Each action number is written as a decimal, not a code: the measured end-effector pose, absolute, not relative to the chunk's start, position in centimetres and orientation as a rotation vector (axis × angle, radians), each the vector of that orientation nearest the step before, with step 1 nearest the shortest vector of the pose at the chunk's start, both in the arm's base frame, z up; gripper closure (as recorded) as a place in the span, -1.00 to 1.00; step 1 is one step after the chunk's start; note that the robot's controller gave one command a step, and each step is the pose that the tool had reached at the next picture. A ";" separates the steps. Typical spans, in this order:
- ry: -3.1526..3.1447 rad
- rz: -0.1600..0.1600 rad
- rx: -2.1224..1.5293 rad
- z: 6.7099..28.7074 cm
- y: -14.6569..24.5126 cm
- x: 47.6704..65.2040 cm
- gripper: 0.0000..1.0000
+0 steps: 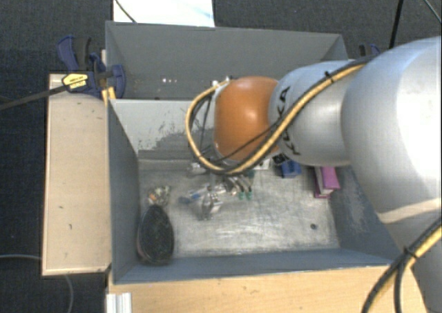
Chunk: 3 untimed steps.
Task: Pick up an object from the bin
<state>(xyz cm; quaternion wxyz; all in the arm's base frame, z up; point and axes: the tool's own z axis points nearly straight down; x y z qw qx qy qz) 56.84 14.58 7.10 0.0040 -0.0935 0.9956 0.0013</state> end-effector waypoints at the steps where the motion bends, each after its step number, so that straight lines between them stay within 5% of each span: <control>1: 3.117 0.007 -0.288 7.4 14.8 57.0 1.00; 2: 3.065 0.001 -0.647 21.5 15.0 53.8 1.00; 3: 2.972 0.001 -1.028 12.9 13.4 53.5 1.00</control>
Offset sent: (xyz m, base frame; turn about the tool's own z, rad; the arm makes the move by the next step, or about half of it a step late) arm 0.0000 0.0000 0.0000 0.0000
